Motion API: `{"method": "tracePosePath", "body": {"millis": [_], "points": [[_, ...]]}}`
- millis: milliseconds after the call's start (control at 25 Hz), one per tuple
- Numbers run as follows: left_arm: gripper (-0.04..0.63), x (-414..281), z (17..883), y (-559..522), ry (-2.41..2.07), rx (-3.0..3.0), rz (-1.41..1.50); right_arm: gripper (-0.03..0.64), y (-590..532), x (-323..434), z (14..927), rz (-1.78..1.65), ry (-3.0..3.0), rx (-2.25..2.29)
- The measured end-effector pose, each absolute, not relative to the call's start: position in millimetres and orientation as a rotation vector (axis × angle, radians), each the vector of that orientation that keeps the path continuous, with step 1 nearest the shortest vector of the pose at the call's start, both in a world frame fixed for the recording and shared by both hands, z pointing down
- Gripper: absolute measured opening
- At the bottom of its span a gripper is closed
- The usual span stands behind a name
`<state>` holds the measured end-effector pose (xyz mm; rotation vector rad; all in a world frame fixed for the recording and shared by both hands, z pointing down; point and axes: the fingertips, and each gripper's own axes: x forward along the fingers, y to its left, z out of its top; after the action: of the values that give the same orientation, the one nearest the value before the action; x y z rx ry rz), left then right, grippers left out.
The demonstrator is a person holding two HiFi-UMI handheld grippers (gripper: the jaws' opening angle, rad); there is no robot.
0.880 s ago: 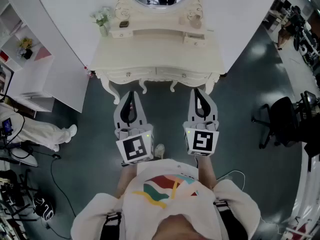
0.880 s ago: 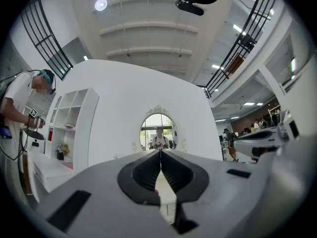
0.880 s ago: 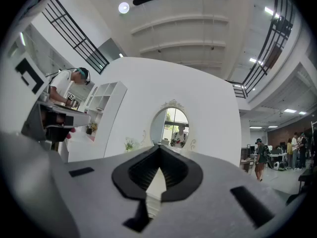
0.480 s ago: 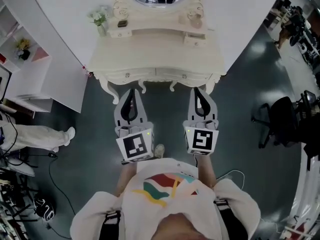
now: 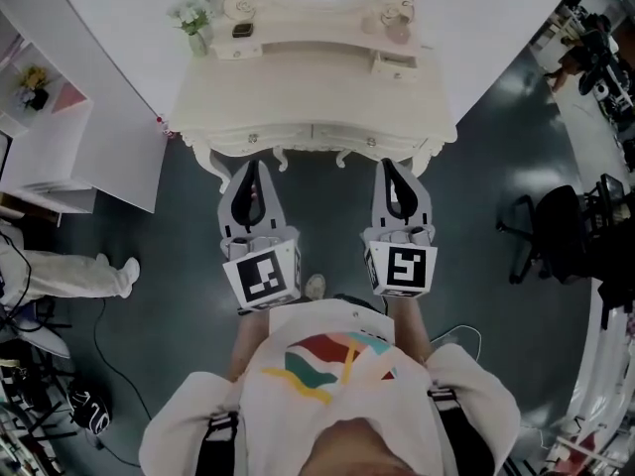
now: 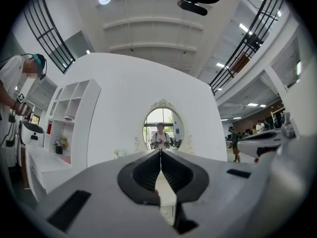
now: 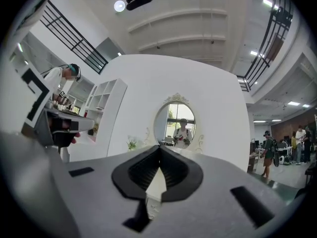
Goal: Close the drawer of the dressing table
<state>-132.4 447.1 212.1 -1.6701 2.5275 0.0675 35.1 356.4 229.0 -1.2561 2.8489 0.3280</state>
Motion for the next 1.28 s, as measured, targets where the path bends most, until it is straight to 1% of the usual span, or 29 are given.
{"method": "tracePosePath", "body": {"millis": [280,560,840,1040,1280], "points": [[0.006,-152,229,432,2.492,-1.714,0.084,0.0,354,24,234,0.331,2.85,-1.292],[0.006,-156,220,412,2.476,-1.739,0.093,0.0,337,24,235,0.326,2.826,-1.341],[0.006,-161,231,398,2.484,-1.739,0.086,0.0,321,14,234,0.347,2.836,-1.306],[0.006,-166,245,386,2.507,-1.72,0.076,0.0,300,5,242,0.346,2.839,-1.279],[0.006,-170,244,345,2.505,-1.71,0.056,0.0,261,6,251,0.313,2.84,-1.293]]}}
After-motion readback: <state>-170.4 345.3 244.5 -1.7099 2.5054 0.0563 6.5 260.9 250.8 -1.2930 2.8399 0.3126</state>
